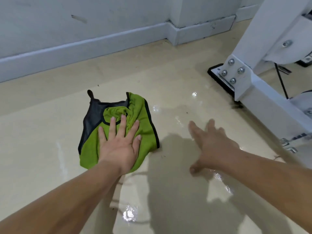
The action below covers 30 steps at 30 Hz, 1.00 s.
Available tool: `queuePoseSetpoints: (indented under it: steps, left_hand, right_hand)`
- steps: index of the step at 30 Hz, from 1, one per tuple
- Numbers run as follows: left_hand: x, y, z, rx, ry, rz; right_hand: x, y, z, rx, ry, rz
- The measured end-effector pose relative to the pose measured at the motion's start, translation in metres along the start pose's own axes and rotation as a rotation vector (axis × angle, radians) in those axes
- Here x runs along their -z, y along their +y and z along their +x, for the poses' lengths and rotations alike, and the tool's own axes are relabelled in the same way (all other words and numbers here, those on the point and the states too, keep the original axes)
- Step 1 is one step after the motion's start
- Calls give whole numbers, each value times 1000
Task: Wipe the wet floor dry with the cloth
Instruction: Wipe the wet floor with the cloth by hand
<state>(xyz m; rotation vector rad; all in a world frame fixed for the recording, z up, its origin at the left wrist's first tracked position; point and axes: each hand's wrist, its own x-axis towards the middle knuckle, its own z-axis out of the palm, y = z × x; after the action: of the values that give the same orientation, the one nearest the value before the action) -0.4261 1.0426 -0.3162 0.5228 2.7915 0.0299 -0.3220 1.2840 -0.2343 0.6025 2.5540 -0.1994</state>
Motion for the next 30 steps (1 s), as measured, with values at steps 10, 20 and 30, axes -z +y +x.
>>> queuePoseSetpoints:
  steps: [10,20,30]
  left_hand:
    - [25,112,102,20,-26,-33]
    - [0,217,52,-570,-71,89]
    - [-28,96,-38,-833,-2,93]
  right_hand:
    - [-27,83,6,-224,-75,145]
    - [-23,88,11,-234,-160,138]
    - [-22,86,5,-274,-112,158]
